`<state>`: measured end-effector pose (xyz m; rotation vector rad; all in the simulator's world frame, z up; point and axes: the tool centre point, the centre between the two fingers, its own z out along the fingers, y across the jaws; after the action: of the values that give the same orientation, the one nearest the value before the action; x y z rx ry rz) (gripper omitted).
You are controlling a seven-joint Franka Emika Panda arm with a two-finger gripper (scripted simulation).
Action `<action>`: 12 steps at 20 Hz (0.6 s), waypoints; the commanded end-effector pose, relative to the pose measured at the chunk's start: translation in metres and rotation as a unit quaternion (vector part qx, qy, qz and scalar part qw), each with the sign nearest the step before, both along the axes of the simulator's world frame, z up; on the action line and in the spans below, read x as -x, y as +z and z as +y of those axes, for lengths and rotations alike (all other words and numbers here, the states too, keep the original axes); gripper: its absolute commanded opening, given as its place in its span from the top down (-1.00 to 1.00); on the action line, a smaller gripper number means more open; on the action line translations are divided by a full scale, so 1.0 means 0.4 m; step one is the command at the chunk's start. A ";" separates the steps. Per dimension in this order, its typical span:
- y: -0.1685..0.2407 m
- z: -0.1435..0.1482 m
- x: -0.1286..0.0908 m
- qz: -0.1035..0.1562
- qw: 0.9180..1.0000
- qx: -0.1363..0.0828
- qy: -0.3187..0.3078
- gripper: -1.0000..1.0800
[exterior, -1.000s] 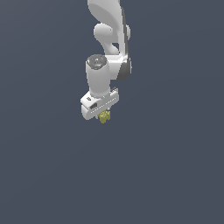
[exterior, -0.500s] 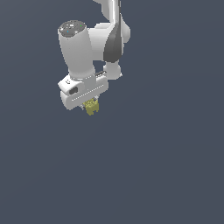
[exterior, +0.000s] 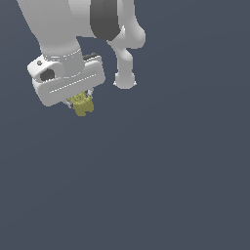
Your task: Pick up the object and move it to a goal position.
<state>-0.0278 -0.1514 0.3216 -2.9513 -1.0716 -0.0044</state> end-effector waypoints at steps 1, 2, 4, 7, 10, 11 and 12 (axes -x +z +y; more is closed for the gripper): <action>0.052 -0.028 -0.010 0.001 1.000 0.000 0.000 1.00; 0.070 -0.038 -0.015 0.001 1.000 0.000 0.000 1.00; 0.106 -0.057 -0.023 0.001 1.000 0.000 0.000 1.00; 0.156 -0.084 -0.035 0.001 1.000 0.000 0.000 1.00; 0.201 -0.109 -0.046 0.001 1.000 0.000 0.000 1.00; 0.215 -0.117 -0.050 0.001 1.000 0.000 0.000 1.00; 0.229 -0.124 -0.054 0.001 1.000 0.001 0.000 1.00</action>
<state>-0.0084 -0.1964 0.4043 -2.9524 -1.0713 -0.0022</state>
